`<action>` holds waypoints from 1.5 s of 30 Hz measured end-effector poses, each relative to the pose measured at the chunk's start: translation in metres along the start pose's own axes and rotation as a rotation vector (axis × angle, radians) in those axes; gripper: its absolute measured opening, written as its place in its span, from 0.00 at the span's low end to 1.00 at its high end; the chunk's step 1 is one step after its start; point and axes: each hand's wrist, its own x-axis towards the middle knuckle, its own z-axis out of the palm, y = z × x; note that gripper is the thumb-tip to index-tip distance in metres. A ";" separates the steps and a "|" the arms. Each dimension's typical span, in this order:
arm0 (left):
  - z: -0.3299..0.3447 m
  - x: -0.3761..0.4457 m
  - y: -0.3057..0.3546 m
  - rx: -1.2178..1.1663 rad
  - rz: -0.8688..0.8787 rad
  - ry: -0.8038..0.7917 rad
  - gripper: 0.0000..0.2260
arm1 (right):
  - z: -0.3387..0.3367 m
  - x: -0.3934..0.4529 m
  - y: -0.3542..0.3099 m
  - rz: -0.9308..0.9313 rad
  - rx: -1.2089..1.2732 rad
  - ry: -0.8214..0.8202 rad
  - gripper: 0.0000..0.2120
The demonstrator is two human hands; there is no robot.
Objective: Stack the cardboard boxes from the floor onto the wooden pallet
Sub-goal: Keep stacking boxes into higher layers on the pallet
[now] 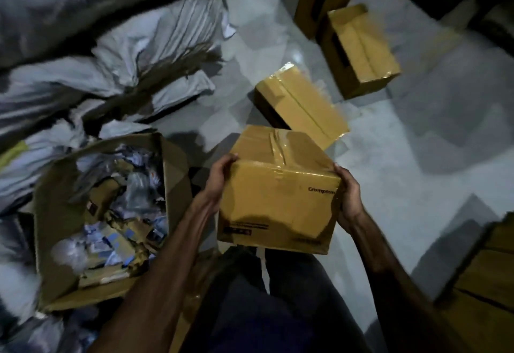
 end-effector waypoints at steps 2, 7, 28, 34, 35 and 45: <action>0.022 -0.018 0.016 0.052 0.052 -0.105 0.13 | -0.015 -0.035 -0.008 -0.085 0.078 0.054 0.23; 0.092 -0.058 0.054 0.249 0.116 -0.329 0.19 | -0.051 -0.111 -0.018 -0.252 0.290 0.219 0.15; 0.460 -0.221 -0.017 0.870 0.166 -1.002 0.15 | -0.286 -0.319 -0.003 -0.714 0.726 0.798 0.24; 0.537 -0.239 -0.059 0.952 0.207 -1.086 0.11 | -0.346 -0.341 -0.001 -0.757 0.830 0.833 0.13; 0.548 -0.240 -0.066 0.958 0.213 -1.103 0.10 | -0.356 -0.343 0.002 -0.759 0.848 0.832 0.13; 0.669 -0.202 -0.104 1.011 0.217 -1.225 0.34 | -0.437 -0.316 -0.013 -0.739 1.013 1.010 0.24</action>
